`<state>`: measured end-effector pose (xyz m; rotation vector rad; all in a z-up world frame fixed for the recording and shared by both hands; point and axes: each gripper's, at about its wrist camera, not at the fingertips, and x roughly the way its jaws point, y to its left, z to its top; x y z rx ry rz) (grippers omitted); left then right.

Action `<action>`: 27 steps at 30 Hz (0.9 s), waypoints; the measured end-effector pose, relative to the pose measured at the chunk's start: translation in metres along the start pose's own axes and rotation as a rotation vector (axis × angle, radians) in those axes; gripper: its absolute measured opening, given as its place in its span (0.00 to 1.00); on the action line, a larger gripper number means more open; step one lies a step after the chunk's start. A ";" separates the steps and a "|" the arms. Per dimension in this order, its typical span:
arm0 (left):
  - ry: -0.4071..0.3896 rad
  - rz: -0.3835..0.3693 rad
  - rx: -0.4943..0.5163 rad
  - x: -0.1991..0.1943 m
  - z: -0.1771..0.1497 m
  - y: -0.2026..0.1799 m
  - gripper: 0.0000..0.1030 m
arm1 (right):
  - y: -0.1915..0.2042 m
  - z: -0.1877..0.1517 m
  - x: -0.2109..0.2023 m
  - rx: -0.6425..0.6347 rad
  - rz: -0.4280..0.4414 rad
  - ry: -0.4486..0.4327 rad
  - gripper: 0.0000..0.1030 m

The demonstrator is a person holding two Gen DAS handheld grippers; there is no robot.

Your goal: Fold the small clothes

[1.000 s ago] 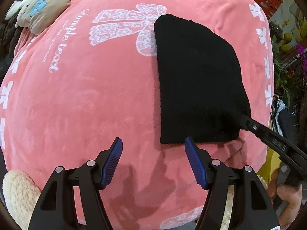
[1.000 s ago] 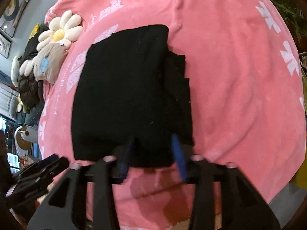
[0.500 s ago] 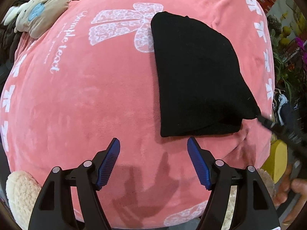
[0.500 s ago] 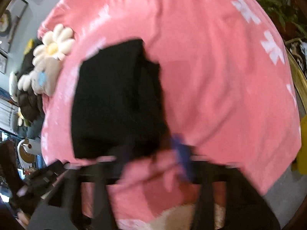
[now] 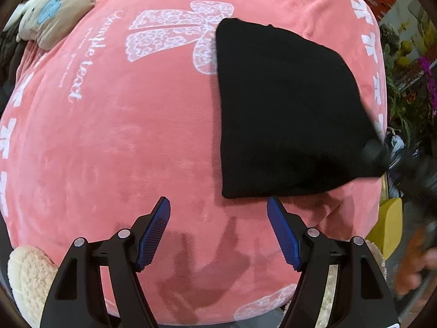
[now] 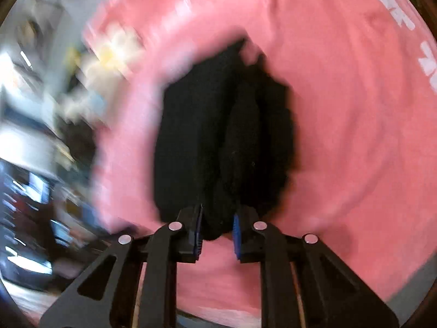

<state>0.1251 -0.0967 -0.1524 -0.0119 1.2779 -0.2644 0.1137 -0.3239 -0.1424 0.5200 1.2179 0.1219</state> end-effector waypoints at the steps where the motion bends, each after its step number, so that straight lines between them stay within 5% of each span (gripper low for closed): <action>1: 0.002 -0.012 -0.008 0.001 0.002 0.002 0.68 | -0.005 -0.005 0.018 -0.046 -0.182 0.044 0.26; 4: 0.010 -0.033 -0.036 0.003 0.008 0.005 0.68 | -0.001 -0.006 0.013 -0.059 -0.193 0.028 0.35; 5: 0.014 -0.066 -0.056 0.003 0.012 0.006 0.68 | 0.003 -0.004 0.001 -0.038 -0.170 -0.017 0.54; 7: 0.029 -0.142 -0.099 0.006 0.020 0.009 0.70 | 0.008 0.002 -0.014 -0.031 -0.146 -0.094 0.75; 11: 0.039 -0.229 -0.177 0.021 0.041 0.010 0.75 | 0.007 0.024 -0.011 -0.041 -0.154 -0.125 0.79; 15: 0.029 -0.294 -0.210 0.041 0.067 0.005 0.75 | -0.009 0.034 0.014 0.017 -0.127 -0.090 0.79; 22: 0.043 -0.408 -0.365 0.083 0.086 0.013 0.83 | -0.036 0.028 0.043 0.190 0.054 -0.057 0.76; 24: 0.041 -0.383 -0.334 0.081 0.089 0.009 0.66 | -0.037 0.026 0.045 0.217 0.124 -0.061 0.49; 25: 0.042 -0.367 -0.316 0.079 0.089 0.008 0.50 | -0.035 0.027 0.044 0.223 0.145 -0.061 0.35; 26: 0.051 -0.373 -0.296 0.077 0.090 0.008 0.33 | -0.030 0.028 0.039 0.214 0.144 -0.066 0.28; 27: 0.055 -0.398 -0.290 0.071 0.090 0.010 0.28 | -0.019 0.030 0.030 0.181 0.132 -0.076 0.26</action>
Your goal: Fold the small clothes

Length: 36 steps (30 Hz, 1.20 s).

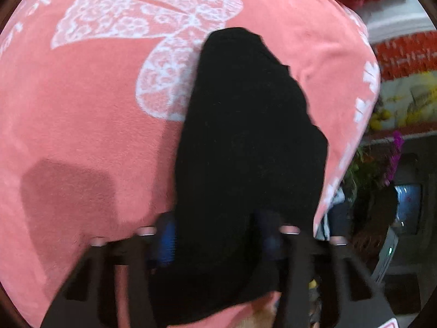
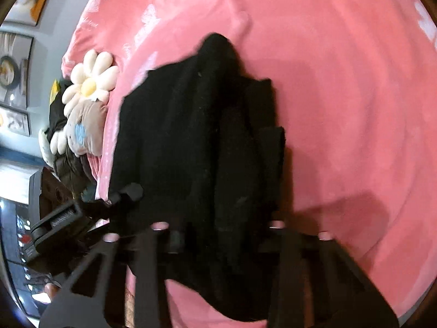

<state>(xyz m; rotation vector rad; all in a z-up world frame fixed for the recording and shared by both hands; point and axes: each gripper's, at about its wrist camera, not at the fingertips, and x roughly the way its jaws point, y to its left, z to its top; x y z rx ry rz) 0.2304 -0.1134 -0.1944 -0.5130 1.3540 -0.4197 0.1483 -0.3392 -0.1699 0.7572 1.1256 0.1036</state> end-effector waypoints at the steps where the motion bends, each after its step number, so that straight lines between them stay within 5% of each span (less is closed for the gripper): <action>1: -0.002 -0.020 0.003 -0.009 -0.002 0.000 0.24 | 0.010 -0.001 -0.006 -0.026 0.007 -0.010 0.25; 7: -0.019 0.003 0.052 -0.077 -0.030 0.015 0.23 | 0.060 -0.044 -0.027 -0.143 0.033 0.038 0.27; 9: 0.015 0.076 0.066 -0.083 -0.051 0.031 0.26 | 0.059 -0.074 -0.012 -0.160 -0.006 0.104 0.32; 11: 0.057 0.174 0.102 -0.072 -0.070 0.040 0.37 | 0.050 -0.102 0.006 -0.180 -0.114 0.168 0.45; 13: 0.061 0.278 0.124 -0.063 -0.086 0.048 0.47 | 0.047 -0.113 0.007 -0.186 -0.151 0.140 0.55; 17: 0.013 0.301 0.140 -0.065 -0.093 0.041 0.58 | 0.053 -0.103 -0.009 -0.161 -0.179 0.083 0.60; 28: 0.062 0.291 0.165 -0.053 -0.091 0.042 0.66 | 0.047 -0.105 0.013 -0.126 -0.200 0.108 0.79; 36: 0.145 0.139 0.043 -0.030 -0.080 0.066 0.89 | 0.045 -0.103 0.024 -0.098 -0.167 0.113 0.84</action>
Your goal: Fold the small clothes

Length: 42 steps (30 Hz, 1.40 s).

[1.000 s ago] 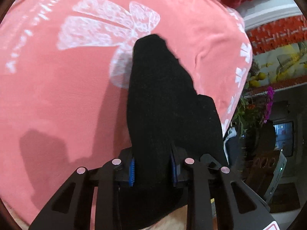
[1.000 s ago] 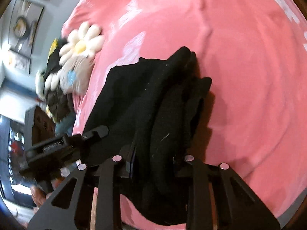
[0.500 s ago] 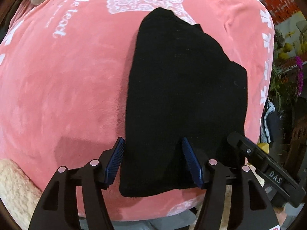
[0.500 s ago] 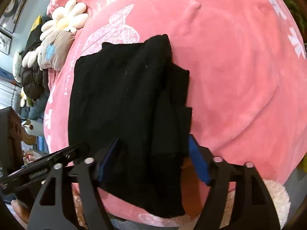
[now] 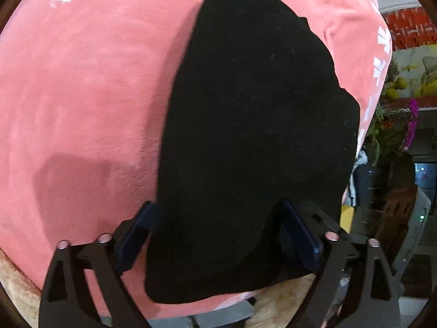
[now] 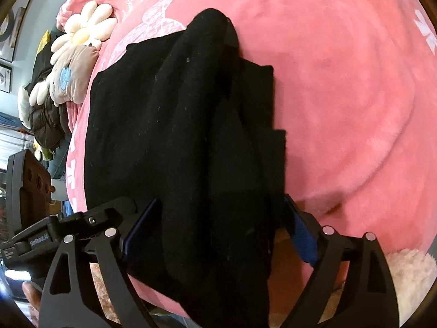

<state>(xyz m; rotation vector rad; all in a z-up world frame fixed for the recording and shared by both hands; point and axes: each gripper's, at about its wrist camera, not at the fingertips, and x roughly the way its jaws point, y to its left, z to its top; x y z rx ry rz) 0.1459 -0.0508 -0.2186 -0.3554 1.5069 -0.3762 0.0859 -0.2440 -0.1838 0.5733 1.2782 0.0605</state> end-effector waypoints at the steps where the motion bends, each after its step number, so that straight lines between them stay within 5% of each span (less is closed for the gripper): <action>1: 0.001 0.007 -0.002 0.001 0.002 -0.002 0.89 | 0.000 0.001 0.001 0.000 -0.002 -0.002 0.84; 3: 0.001 0.010 0.003 0.000 0.004 -0.005 0.88 | 0.000 0.001 -0.001 -0.004 -0.001 -0.019 0.80; 5: 0.005 0.036 0.016 -0.003 0.002 -0.009 0.76 | 0.008 0.000 -0.003 -0.043 0.023 -0.024 0.54; 8: -0.004 0.031 0.066 -0.011 -0.003 -0.020 0.55 | 0.015 0.000 -0.008 -0.048 0.046 -0.012 0.31; 11: -0.017 0.000 0.059 -0.023 -0.007 -0.024 0.30 | 0.025 -0.002 -0.023 -0.055 0.068 -0.038 0.27; 13: -0.031 -0.023 0.062 -0.038 -0.012 -0.024 0.26 | 0.032 -0.006 -0.038 -0.067 0.091 -0.061 0.27; 26: -0.153 0.103 0.196 -0.109 -0.073 -0.068 0.25 | 0.074 -0.056 -0.106 -0.140 0.157 -0.133 0.27; 42: -0.228 0.117 0.245 -0.161 -0.128 -0.066 0.25 | 0.094 -0.104 -0.156 -0.195 0.208 -0.178 0.27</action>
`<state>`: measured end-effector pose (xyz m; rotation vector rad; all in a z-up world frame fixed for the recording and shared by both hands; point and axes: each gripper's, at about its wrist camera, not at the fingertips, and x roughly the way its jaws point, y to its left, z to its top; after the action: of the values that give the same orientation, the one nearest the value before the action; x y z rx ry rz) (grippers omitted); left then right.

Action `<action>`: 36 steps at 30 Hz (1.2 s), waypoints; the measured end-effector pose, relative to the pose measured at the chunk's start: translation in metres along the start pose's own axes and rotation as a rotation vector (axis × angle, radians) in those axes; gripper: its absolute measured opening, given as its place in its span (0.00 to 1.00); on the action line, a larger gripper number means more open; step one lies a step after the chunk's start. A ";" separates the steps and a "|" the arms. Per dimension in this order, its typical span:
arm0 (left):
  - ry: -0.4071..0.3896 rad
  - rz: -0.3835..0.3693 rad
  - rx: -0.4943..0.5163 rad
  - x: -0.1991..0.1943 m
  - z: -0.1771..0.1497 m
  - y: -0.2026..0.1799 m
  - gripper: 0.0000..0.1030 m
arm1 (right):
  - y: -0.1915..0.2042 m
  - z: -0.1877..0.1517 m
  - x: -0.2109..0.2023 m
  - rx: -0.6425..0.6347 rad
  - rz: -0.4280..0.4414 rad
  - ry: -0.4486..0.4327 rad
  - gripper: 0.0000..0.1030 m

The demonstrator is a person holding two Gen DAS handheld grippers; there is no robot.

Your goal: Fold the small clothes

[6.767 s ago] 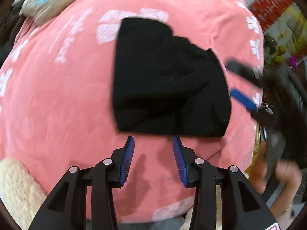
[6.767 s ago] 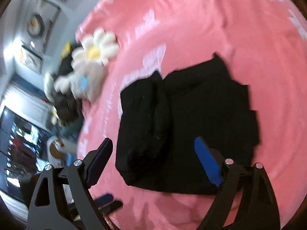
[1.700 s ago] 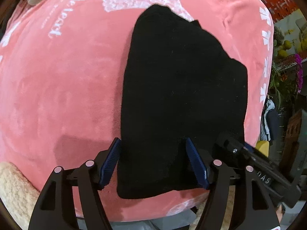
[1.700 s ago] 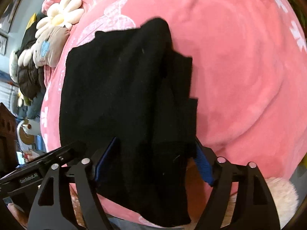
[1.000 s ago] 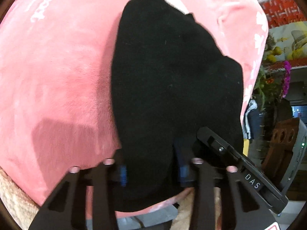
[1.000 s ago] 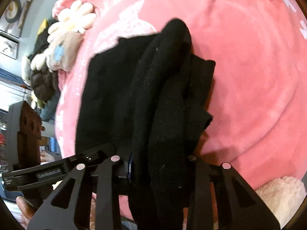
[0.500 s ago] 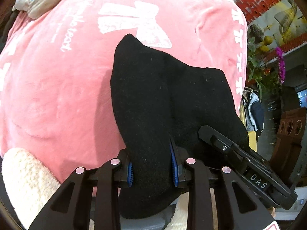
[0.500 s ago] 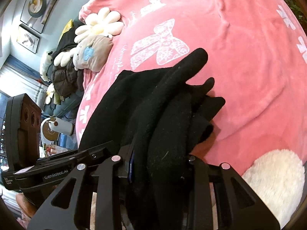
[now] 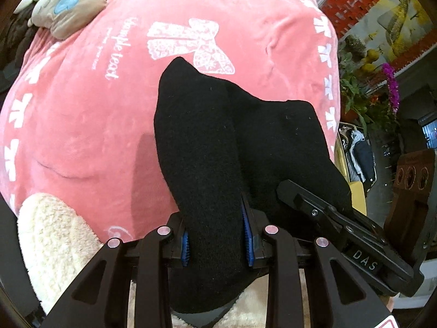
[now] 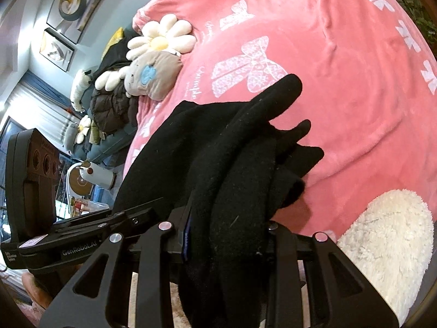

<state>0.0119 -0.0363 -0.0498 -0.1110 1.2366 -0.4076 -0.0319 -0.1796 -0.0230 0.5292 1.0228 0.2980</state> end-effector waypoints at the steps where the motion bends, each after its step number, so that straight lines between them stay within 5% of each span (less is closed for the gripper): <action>1: -0.006 0.000 0.005 -0.004 -0.001 -0.001 0.25 | 0.002 0.000 -0.002 -0.006 0.002 -0.004 0.27; 14: -0.034 0.011 0.006 -0.012 0.002 0.009 0.25 | 0.014 0.009 0.005 -0.050 0.013 -0.001 0.27; 27: -0.279 0.074 -0.017 -0.052 0.079 0.090 0.25 | 0.110 0.098 0.084 -0.326 0.057 -0.100 0.27; 30: -0.335 0.055 -0.071 -0.031 0.095 0.131 0.29 | 0.102 0.113 0.134 -0.310 0.092 -0.097 0.35; 31: -0.350 0.058 -0.095 -0.019 0.097 0.147 0.34 | 0.095 0.116 0.150 -0.290 0.100 -0.089 0.50; 32: -0.371 0.072 -0.149 0.000 0.099 0.173 0.40 | 0.081 0.117 0.177 -0.251 0.100 -0.055 0.66; 34: -0.347 0.213 -0.183 0.031 0.099 0.205 0.40 | 0.053 0.111 0.219 -0.197 -0.093 0.024 0.64; 36: -0.263 0.306 -0.209 0.054 0.096 0.228 0.40 | 0.039 0.103 0.220 -0.182 -0.119 0.035 0.59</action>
<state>0.1712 0.1413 -0.1346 -0.1462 1.0122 0.0047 0.1671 -0.0718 -0.1193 0.2981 1.0455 0.2918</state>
